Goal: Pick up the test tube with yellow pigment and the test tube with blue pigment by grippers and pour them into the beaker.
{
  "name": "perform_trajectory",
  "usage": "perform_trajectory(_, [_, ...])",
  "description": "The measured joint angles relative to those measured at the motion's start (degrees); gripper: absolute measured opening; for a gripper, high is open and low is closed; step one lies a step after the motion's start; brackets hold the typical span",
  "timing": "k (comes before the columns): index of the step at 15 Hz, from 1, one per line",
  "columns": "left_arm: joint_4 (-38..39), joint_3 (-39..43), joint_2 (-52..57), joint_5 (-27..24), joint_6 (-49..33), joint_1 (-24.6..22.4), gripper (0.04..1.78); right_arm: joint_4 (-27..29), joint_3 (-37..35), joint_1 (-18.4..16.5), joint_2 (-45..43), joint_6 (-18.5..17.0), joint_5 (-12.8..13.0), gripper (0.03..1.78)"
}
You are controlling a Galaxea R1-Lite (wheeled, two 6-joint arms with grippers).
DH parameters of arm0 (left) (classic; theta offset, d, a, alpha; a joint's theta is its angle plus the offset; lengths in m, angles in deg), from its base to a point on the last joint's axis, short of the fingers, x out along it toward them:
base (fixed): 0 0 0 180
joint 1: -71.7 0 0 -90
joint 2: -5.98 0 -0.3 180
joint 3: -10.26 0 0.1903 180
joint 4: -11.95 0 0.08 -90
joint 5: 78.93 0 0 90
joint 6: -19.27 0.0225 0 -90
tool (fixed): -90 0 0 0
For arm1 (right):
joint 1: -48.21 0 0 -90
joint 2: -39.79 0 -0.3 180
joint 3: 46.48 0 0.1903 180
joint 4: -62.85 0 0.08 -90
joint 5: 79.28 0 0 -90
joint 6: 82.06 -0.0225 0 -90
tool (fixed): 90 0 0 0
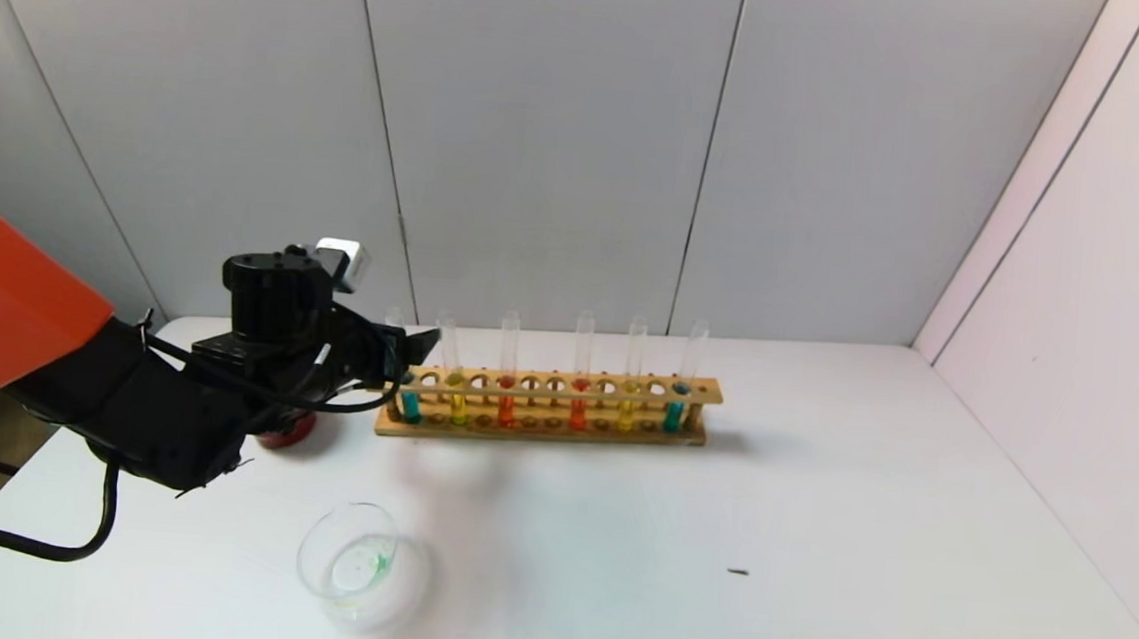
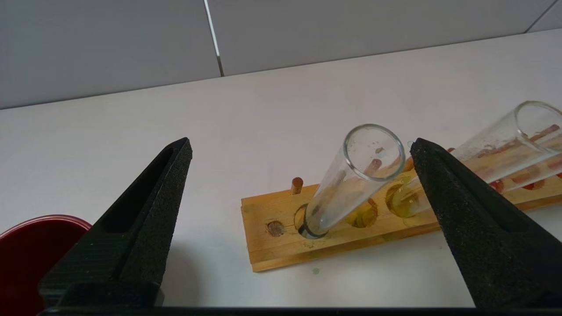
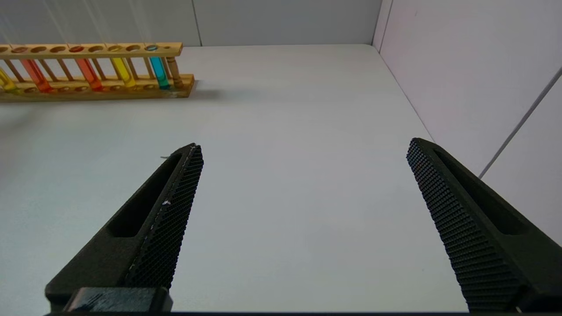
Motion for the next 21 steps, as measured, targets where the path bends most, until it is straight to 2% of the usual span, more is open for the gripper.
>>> perform_trajectory(3, [0.1,-1.6,-1.3,2.7,0.0,0.6,1.69,0.0,0.0,0.0,0.0,0.0,0.0,1.70])
perform_trajectory(5, [1.0,-1.7,-1.9,3.0,0.0,1.0,1.53,0.0,0.0,0.0,0.0,0.0,0.0,1.70])
perform_trajectory(7, [1.8,-1.7,-2.4,3.1,0.1,1.5,1.28,0.0,0.0,0.0,0.0,0.0,0.0,1.70])
perform_trajectory(11, [1.8,-1.8,-2.8,3.2,0.1,1.9,0.54,0.0,0.0,0.0,0.0,0.0,0.0,1.70])
perform_trajectory(13, [1.8,-1.8,-2.9,3.3,0.1,2.0,0.35,0.0,0.0,0.0,0.0,0.0,0.0,1.70])
perform_trajectory(21, [0.9,-2.0,-2.6,4.7,0.5,2.3,0.34,0.0,0.0,0.0,0.0,0.0,0.0,1.70])
